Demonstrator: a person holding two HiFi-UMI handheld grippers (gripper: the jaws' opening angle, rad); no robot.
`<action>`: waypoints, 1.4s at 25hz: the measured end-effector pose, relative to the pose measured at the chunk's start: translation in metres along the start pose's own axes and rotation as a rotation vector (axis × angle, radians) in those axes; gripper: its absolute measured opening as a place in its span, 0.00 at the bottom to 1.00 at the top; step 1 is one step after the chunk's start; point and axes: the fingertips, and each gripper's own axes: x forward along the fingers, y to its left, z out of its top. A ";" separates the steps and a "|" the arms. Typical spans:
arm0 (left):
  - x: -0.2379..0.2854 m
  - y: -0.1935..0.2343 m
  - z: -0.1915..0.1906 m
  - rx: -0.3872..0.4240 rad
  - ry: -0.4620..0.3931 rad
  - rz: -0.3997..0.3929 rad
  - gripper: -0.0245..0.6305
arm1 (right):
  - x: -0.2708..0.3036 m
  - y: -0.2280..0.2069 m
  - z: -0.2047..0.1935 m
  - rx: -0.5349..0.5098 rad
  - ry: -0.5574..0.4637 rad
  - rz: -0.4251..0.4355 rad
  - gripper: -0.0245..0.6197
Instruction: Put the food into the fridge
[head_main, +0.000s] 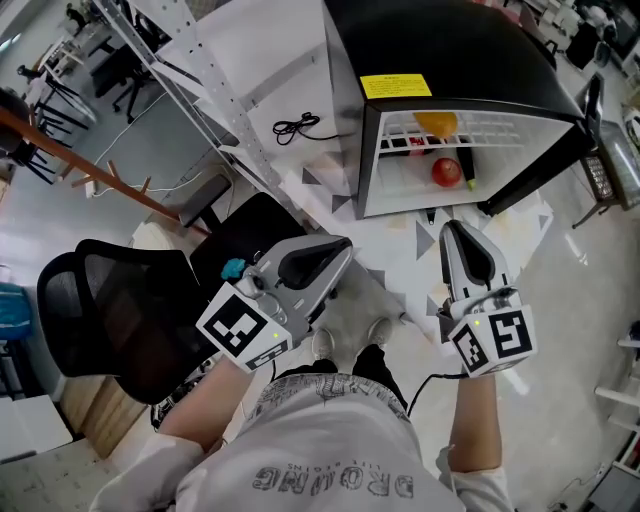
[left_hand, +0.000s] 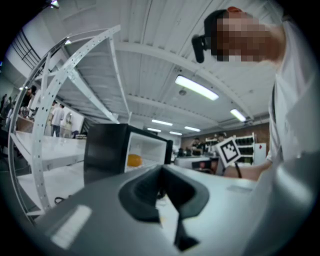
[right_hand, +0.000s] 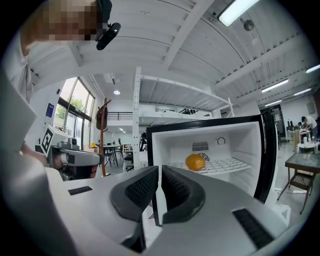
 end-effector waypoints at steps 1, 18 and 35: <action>0.000 0.000 0.000 0.000 0.000 -0.002 0.05 | -0.002 0.002 0.001 0.002 -0.003 -0.001 0.07; 0.003 0.001 0.000 0.002 0.003 -0.018 0.05 | -0.012 0.006 0.002 0.014 -0.005 0.008 0.05; 0.013 0.003 -0.001 -0.003 0.002 -0.016 0.05 | -0.011 0.004 -0.004 0.020 0.020 0.028 0.04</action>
